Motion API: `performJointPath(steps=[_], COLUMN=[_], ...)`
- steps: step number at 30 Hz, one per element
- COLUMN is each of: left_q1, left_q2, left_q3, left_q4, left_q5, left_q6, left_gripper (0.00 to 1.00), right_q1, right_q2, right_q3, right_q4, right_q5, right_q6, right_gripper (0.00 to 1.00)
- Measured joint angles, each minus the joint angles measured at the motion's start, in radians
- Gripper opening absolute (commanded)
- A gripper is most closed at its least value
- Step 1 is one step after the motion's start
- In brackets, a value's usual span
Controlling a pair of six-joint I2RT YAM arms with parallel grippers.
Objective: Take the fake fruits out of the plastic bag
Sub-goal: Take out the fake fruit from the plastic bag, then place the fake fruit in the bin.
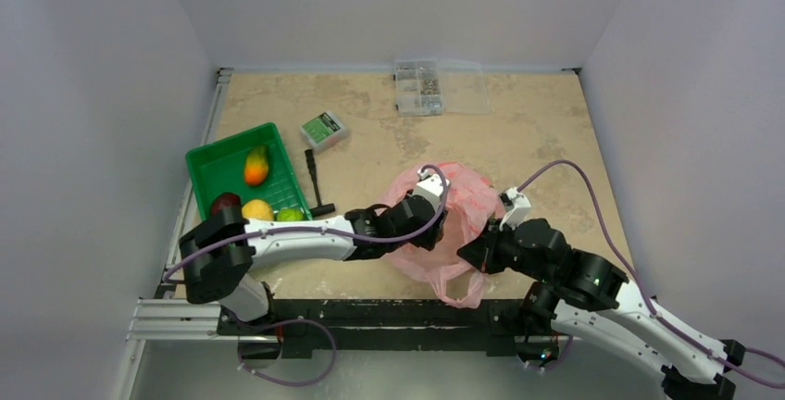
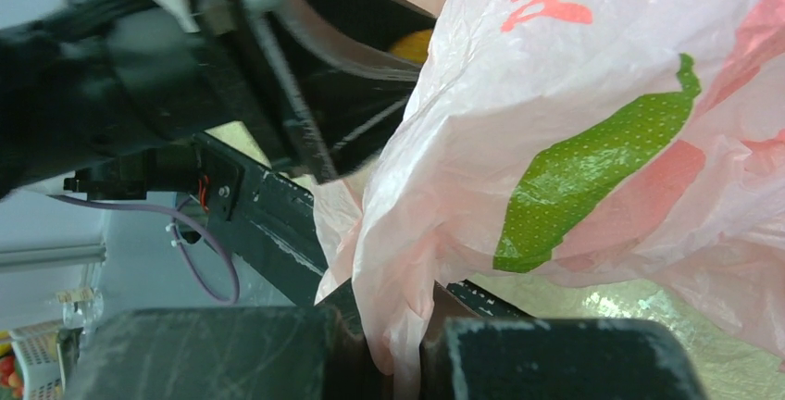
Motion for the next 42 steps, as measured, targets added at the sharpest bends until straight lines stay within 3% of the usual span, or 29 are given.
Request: performJointPath(steps=[6, 11, 14, 19, 24, 26, 29, 35, 42], left_q1=[0.002, 0.0, 0.002, 0.063, 0.307, 0.446, 0.601, 0.831, 0.938], left_q2=[-0.123, -0.111, -0.11, -0.199, -0.317, -0.322, -0.304, -0.223, -0.132], left_q3=[0.035, 0.214, 0.287, 0.246, 0.187, 0.191, 0.216, 0.281, 0.28], left_q4=[-0.23, -0.549, -0.687, -0.769, -0.718, -0.684, -0.706, -0.776, -0.834], left_q5=[0.087, 0.102, -0.001, -0.193, -0.465, -0.582, -0.623, -0.443, -0.225], left_q6=[0.257, 0.451, 0.537, 0.634, 0.694, 0.669, 0.573, 0.32, 0.059], left_gripper=[0.0, 0.0, 0.0, 0.0, 0.0, 0.0, 0.0, 0.0, 0.0], right_q1=[0.0, 0.0, 0.0, 0.0, 0.0, 0.0, 0.0, 0.0, 0.0], right_q2=[0.0, 0.008, 0.02, 0.021, 0.021, 0.027, 0.055, 0.093, 0.087], right_q3=[0.0, 0.0, 0.0, 0.0, -0.003, -0.008, -0.009, -0.009, -0.009], right_q4=[0.0, 0.006, 0.01, 0.011, 0.02, 0.034, 0.047, 0.053, 0.053], right_q5=[0.0, -0.002, -0.005, -0.005, -0.005, -0.006, -0.008, -0.008, -0.008], right_q6=[0.0, 0.0, 0.0, 0.0, 0.0, 0.0, 0.0, -0.001, 0.0], right_gripper=[0.0, 0.0, 0.0, 0.0, 0.0, 0.0, 0.0, 0.0, 0.0])
